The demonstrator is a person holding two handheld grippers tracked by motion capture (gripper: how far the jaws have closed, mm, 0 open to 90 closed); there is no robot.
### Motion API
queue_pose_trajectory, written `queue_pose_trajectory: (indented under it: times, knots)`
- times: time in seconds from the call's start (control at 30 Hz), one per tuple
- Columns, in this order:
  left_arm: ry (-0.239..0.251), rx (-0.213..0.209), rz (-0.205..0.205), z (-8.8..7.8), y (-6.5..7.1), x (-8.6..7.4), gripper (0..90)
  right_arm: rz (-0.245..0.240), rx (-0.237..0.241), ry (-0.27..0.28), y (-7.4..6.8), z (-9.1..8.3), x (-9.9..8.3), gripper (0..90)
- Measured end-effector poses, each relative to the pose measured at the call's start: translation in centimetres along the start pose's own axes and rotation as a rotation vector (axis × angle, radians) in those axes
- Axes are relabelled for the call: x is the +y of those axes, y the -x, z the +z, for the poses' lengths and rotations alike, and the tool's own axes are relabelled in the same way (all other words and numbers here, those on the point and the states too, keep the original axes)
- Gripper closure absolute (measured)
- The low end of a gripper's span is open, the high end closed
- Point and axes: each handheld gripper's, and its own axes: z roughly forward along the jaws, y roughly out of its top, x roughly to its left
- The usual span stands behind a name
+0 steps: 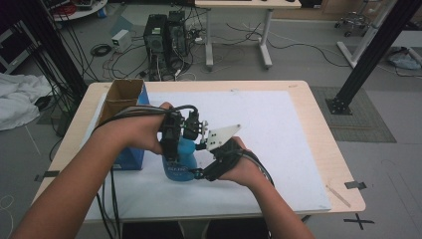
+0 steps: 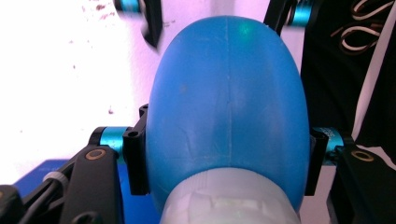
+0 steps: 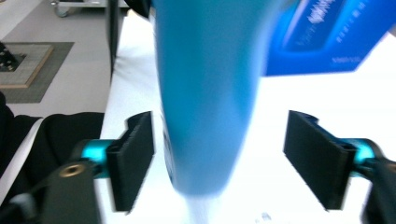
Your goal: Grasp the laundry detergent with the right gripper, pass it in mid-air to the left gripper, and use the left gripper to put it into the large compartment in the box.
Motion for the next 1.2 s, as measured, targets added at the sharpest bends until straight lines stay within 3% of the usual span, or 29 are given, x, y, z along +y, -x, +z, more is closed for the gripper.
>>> queue_pose_trajectory:
  times: [0.4,0.47,0.73,0.77,0.83,1.1,1.2]
  knots:
    - [0.019,-0.013,-0.082,-2.5,-0.9,-1.8,38.4,0.021,0.013,-0.145,1.1,-2.0,0.0,21.3]
    - [0.021,-0.009,-0.089,-2.9,-1.1,-2.1,38.3,0.031,0.001,-0.18,1.4,-2.2,0.1,14.0]
    - [0.03,-0.008,-0.122,-3.9,-1.7,-3.2,38.3,0.042,-0.012,-0.292,1.9,-3.3,0.6,13.9]
    - [0.031,-0.007,-0.13,-4.1,-1.7,-3.3,38.3,0.055,-0.013,-0.333,2.1,-3.7,0.9,13.9]
    - [0.03,-0.006,-0.14,-4.4,-1.9,-3.5,38.3,0.054,-0.017,-0.347,2.2,-3.8,0.9,13.8]
    - [0.044,-0.023,-0.224,-6.1,-2.9,-4.8,38.3,0.077,-0.006,-0.446,2.7,-4.8,1.3,12.8]
    - [0.037,-0.026,-0.288,-7.3,-3.5,-5.4,38.3,0.08,-0.002,-0.481,2.8,-4.7,1.1,12.7]
